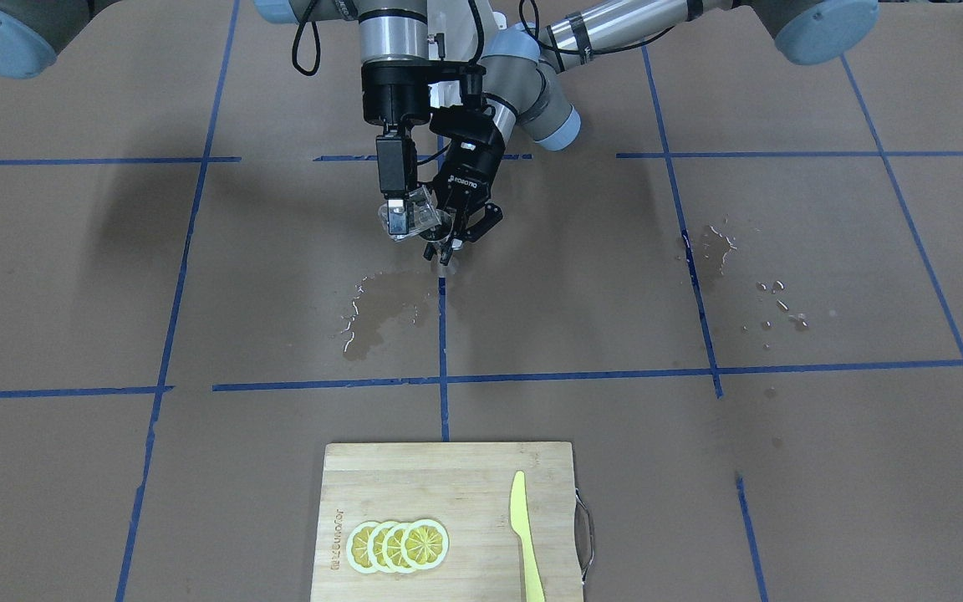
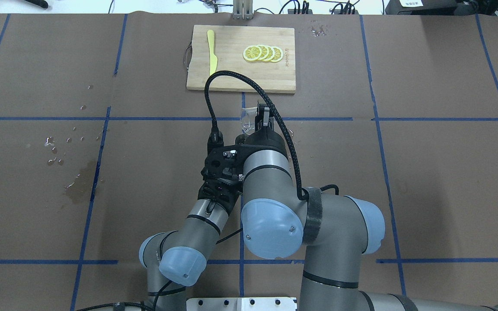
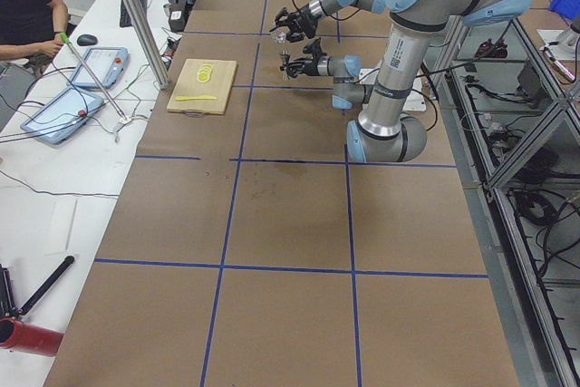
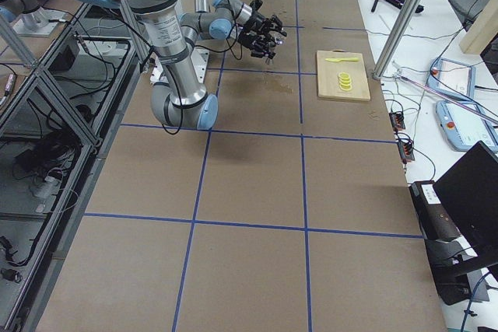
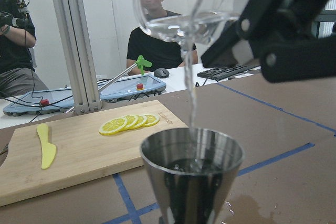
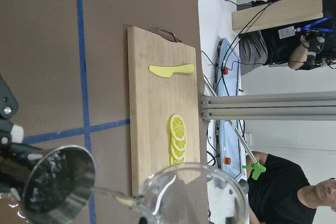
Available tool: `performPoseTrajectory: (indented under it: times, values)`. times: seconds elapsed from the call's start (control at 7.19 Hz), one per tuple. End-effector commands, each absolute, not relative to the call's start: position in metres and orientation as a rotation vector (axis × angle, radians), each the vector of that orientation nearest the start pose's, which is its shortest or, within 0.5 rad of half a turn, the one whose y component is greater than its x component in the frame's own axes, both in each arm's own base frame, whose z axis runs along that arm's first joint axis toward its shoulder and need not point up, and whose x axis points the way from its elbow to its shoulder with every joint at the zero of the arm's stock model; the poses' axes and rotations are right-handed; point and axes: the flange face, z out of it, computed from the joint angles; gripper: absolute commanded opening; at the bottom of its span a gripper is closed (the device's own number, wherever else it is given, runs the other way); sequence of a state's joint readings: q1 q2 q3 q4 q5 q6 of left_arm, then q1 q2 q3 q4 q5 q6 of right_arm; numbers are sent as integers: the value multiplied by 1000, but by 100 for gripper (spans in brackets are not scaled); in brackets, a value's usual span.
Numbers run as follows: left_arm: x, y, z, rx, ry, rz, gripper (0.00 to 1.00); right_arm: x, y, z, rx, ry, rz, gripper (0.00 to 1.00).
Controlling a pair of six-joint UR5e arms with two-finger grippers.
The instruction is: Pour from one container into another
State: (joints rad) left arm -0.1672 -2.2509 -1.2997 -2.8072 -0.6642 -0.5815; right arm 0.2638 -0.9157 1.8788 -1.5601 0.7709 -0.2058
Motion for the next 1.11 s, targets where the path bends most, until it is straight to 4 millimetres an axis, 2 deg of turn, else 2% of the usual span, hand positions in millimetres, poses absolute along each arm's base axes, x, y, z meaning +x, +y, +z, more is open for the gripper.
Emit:
performPoseTrajectory:
  times: [0.0,0.42,0.56,0.7,0.97]
  values:
    - [636,-322,232,1364,872,-113,0,-524,-355,132,1220,144,-911,0]
    - [631,-321,226,1367,885,-122,0,-526,-350,132,1206,-48,-657,0]
    - [627,-322,226,1369,888,-126,0,-521,-350,131,1202,-100,-585,0]
    - [626,-321,231,1369,882,-123,0,-508,-351,133,1193,-203,-438,0]
    - [597,-319,256,1369,872,-120,0,-485,-349,165,1164,-411,-178,0]
